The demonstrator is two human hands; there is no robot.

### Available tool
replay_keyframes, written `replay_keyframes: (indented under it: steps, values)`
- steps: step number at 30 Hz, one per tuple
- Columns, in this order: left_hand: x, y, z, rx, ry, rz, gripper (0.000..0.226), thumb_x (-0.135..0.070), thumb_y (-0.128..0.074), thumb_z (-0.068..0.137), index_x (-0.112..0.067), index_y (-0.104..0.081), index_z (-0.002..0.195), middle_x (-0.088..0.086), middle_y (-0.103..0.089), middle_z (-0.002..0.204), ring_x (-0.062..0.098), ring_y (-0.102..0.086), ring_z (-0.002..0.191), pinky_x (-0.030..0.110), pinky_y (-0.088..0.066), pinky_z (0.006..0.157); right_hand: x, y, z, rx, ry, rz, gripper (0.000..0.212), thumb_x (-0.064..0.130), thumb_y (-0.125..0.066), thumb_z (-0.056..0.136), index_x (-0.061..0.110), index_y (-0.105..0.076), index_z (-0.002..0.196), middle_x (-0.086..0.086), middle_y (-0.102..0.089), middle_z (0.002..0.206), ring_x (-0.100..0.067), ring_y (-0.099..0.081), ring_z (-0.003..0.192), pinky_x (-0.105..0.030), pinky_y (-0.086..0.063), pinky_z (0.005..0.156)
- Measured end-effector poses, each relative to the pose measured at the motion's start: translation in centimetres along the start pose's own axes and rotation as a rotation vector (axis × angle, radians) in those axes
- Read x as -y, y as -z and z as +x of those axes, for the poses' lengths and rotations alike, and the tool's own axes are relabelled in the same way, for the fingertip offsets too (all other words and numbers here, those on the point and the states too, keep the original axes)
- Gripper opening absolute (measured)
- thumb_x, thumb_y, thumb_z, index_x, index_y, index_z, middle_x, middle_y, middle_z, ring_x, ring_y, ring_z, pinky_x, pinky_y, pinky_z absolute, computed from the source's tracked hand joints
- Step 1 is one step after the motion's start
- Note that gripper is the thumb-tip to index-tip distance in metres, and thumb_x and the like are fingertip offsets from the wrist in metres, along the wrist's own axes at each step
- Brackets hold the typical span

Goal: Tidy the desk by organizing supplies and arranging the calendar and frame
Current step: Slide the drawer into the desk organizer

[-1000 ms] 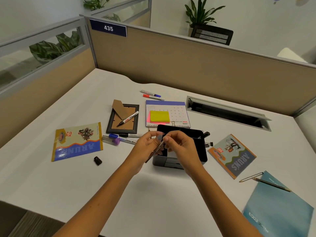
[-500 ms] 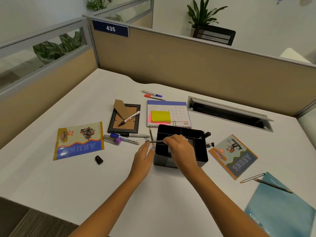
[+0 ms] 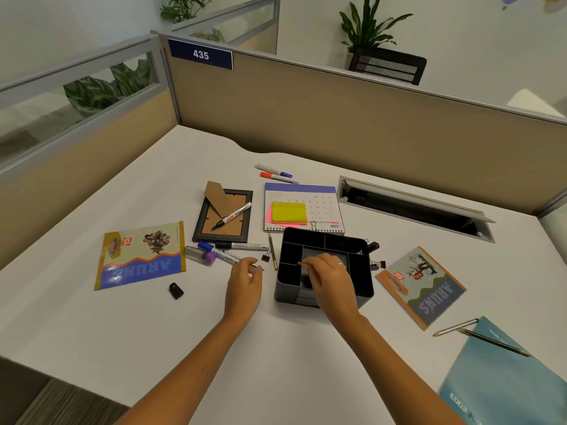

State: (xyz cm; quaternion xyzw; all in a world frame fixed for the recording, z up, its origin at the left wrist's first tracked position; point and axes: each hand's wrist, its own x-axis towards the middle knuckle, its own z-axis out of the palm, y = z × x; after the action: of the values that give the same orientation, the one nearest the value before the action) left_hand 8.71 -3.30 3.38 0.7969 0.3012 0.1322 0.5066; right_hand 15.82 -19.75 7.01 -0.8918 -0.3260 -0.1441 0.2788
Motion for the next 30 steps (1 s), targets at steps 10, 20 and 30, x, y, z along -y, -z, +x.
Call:
replay_keyframes:
  steps: [10,20,30]
  values:
    - [2.1,2.7,4.4,0.067,-0.466,0.85,0.037,-0.02,-0.083,0.067,-0.021,-0.071,0.102,0.007,-0.064,0.096,0.031,-0.059,0.087,0.042,-0.048,0.064,-1.4,-0.3,-3.3,0.067,-0.047,-0.304,0.048,0.05,-0.034,0.094,0.017,-0.058,0.12,-0.008,-0.055,0.13,-0.029,-0.036,0.129,-0.042,-0.025,0.104]
    - [-0.1,1.3,7.4,0.296,-0.816,1.336,0.024,-0.021,-0.068,0.082,-0.016,-0.066,0.105,0.004,-0.065,0.108,0.025,-0.057,0.099,0.037,-0.044,0.076,-2.0,-0.8,-3.9,0.347,-0.132,-0.479,0.071,0.06,-0.021,0.091,0.011,-0.04,0.139,-0.008,-0.03,0.152,-0.029,-0.017,0.142,-0.048,-0.013,0.111]
    - [-2.9,0.7,8.3,0.055,-0.646,0.697,0.012,-0.016,-0.063,0.087,-0.015,-0.063,0.099,0.001,-0.068,0.088,0.018,-0.063,0.08,0.034,-0.048,0.078,-2.2,-1.1,-3.9,0.357,-0.13,-0.467,0.07,0.057,-0.031,0.087,0.011,-0.042,0.138,-0.007,-0.034,0.15,-0.029,-0.015,0.142,-0.044,-0.001,0.111]
